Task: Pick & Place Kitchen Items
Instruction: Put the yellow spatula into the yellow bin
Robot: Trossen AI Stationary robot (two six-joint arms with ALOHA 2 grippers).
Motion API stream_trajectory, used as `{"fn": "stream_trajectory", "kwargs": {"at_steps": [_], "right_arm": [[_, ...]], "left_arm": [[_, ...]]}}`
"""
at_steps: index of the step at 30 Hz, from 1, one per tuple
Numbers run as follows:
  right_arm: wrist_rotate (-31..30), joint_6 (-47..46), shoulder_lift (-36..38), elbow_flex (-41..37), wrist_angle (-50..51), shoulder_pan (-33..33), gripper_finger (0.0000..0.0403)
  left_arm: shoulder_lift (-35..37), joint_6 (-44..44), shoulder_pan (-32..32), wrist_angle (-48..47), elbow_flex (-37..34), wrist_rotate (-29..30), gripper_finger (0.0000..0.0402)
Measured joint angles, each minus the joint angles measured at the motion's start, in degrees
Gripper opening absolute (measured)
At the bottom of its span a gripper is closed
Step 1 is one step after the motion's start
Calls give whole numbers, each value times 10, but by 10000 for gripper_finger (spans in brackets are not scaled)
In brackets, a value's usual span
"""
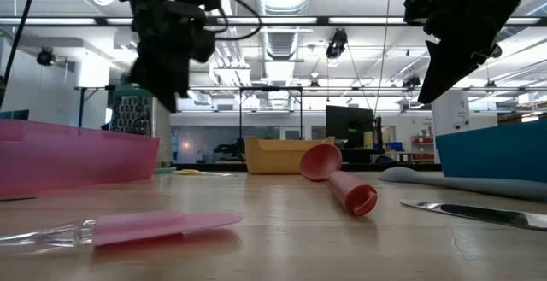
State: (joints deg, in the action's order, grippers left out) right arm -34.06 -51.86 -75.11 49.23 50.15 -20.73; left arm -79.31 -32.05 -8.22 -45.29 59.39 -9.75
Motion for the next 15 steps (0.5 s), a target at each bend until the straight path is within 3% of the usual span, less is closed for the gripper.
{"fn": "stream_trajectory", "kwargs": {"at_steps": [7, 15], "right_arm": [[0, 0, 0, 0, 0, 0, 194], [0, 0, 0, 0, 0, 0, 189]], "left_arm": [[0, 251, -3, 20, 32, 74, 218], [0, 325, -48, 20, 61, 164, 218]]}}
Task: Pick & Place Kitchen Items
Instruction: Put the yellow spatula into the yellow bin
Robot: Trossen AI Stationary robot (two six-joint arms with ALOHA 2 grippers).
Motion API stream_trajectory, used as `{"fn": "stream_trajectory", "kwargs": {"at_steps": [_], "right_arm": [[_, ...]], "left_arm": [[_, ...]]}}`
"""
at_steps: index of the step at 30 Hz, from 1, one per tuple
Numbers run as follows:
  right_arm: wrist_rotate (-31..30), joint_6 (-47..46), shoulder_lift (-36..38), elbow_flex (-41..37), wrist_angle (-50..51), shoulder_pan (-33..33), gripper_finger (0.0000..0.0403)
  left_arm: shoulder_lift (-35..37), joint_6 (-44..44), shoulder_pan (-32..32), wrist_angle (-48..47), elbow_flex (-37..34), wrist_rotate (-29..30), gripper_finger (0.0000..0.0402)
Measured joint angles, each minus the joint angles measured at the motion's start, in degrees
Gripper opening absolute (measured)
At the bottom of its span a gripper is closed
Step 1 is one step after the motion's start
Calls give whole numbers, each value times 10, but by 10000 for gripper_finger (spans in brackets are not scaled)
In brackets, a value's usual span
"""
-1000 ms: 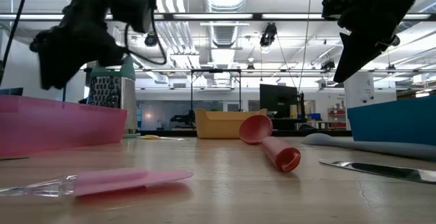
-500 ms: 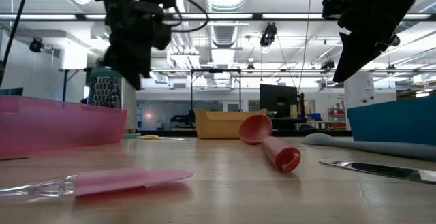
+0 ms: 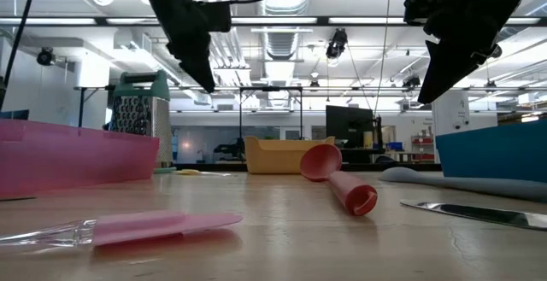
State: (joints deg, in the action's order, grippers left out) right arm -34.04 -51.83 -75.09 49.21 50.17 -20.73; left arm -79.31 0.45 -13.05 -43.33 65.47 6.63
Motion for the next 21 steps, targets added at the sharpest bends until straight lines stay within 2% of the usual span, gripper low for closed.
{"fn": "stream_trajectory", "kwargs": {"at_steps": [10, 13, 21], "right_arm": [[0, 2, 0, 0, 0, 0, 162], [0, 5, 0, 0, 0, 0, 155], [3, 14, 0, 0, -1, 0, 146]], "left_arm": [[-52, 86, -139, -62, 0, 28, 218], [-72, 136, -156, -61, 0, 46, 218], [-127, 218, -173, -46, 0, 51, 218]]}}
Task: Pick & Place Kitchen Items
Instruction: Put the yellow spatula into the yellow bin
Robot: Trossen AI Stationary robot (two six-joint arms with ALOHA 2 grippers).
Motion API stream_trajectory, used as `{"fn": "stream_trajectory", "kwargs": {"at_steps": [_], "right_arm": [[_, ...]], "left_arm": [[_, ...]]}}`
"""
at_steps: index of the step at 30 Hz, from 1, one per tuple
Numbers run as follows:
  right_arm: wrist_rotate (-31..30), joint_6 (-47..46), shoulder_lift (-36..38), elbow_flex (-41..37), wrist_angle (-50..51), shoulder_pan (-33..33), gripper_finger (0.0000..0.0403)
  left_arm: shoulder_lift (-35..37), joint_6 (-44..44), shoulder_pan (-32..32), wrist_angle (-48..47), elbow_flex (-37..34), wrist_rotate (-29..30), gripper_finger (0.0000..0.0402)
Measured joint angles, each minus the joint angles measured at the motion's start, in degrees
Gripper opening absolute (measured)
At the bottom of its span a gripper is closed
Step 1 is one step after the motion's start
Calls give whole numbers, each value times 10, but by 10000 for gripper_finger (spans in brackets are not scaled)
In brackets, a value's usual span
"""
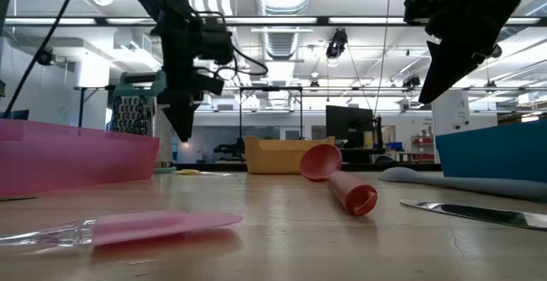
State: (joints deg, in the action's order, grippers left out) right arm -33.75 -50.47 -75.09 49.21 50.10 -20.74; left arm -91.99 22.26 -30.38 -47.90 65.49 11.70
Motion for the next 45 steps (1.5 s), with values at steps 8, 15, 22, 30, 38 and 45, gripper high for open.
{"fn": "stream_trajectory", "kwargs": {"at_steps": [8, 15, 22, 30, 38, 45], "right_arm": [[28, 2, 0, 0, -3, 0, 168], [29, 8, 0, 0, -6, 0, 195], [29, 12, 0, 0, -7, 0, 212], [29, 12, 0, 0, -9, 0, 223], [29, 16, 0, 0, -11, 0, 237], [29, 16, 0, 0, -12, 0, 252]], "left_arm": [[-64, 15, -24, -15, 52, -9, 218], [-131, 12, -42, -44, 99, -50, 218], [-174, 17, -66, -51, 93, -52, 218], [-192, 18, -90, -33, 95, -61, 218], [-196, 40, -92, -16, 93, -65, 206], [-197, 43, -91, -13, 92, -73, 87]]}}
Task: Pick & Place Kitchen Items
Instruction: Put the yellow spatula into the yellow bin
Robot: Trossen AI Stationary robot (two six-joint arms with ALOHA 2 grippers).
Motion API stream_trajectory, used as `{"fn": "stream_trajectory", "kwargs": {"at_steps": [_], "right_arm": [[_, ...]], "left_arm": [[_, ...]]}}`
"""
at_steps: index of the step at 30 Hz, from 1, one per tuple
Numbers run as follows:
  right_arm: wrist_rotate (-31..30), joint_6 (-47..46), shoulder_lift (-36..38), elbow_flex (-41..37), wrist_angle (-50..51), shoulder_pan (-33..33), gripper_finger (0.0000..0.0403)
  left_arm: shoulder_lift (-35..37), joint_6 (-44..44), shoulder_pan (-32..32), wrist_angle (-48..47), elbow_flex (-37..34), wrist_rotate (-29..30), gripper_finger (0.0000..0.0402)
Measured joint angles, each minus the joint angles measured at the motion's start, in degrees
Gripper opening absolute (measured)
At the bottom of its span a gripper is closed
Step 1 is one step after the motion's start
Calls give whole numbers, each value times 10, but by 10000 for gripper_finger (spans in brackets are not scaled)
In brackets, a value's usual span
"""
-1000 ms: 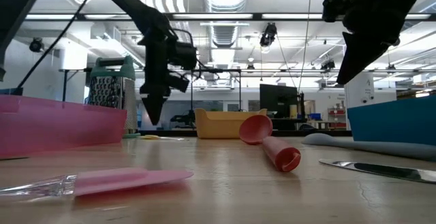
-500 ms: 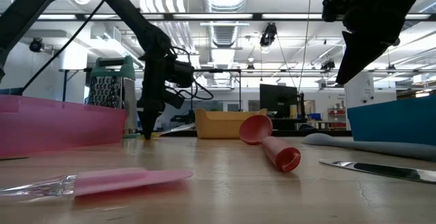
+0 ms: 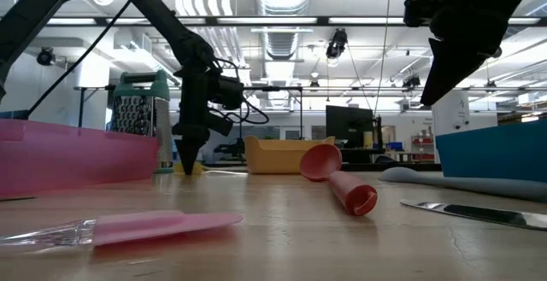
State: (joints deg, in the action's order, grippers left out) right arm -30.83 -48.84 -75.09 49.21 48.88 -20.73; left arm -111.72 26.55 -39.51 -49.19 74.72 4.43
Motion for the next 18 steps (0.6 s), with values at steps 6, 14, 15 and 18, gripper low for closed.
{"fn": "stream_trajectory", "kwargs": {"at_steps": [6, 14, 15, 18], "right_arm": [[0, -1, 0, 0, -2, 0, 260], [0, -2, 0, 0, -3, 0, 257], [0, -2, 0, 0, -3, 0, 254], [0, -2, 0, 0, -4, 0, 244]], "left_arm": [[0, -19, 0, -3, 0, 0, 28], [12, -27, 6, -53, -1, 14, 28], [16, -29, 7, -69, -3, 17, 28], [32, -30, 14, -78, -2, 20, 28]]}}
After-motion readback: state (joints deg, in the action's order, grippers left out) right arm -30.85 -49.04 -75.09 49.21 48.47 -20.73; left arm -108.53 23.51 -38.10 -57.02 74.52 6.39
